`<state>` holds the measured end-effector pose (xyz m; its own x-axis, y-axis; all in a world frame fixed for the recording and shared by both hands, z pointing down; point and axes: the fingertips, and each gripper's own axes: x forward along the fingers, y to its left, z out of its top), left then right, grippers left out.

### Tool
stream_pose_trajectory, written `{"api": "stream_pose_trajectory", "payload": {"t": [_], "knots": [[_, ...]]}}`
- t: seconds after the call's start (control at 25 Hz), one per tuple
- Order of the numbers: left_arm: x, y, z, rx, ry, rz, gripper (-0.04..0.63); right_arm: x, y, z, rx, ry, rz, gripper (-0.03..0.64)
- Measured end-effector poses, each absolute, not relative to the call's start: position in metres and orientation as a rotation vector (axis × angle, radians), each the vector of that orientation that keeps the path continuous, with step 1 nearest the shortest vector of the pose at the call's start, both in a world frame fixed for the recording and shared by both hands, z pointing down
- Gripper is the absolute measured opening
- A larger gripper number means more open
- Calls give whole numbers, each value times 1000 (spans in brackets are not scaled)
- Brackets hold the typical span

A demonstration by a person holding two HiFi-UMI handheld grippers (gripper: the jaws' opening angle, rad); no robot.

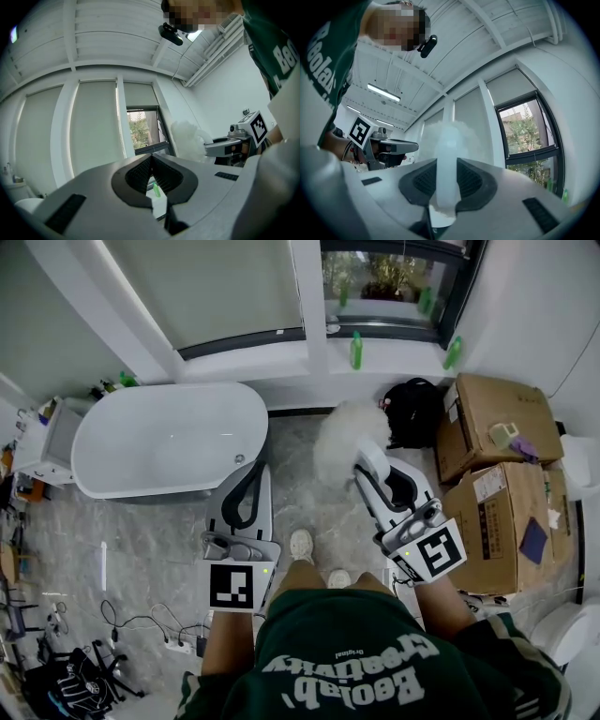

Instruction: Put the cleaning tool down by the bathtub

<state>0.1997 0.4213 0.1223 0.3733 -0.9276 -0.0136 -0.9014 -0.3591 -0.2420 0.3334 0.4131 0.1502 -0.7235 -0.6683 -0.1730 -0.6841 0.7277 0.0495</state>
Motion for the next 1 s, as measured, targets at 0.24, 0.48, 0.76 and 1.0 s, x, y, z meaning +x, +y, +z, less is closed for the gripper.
{"api": "stream_pose_trajectory", "payload": {"t": [0.24, 0.48, 0.76, 1.0], "knots": [[197, 391, 128, -2416, 1619, -184, 9, 329, 386, 156, -1081, 2786, 173, 94], [178, 334, 139, -2414, 1600, -170, 9, 313, 337, 163, -1102, 2769, 201, 94], [150, 220, 154, -2426, 1529, -182, 9, 276, 246, 169, -1149, 2767, 254, 94], [133, 117, 130, -2465, 1455, -150, 9, 254, 158, 144, -1200, 2733, 282, 94]]}}
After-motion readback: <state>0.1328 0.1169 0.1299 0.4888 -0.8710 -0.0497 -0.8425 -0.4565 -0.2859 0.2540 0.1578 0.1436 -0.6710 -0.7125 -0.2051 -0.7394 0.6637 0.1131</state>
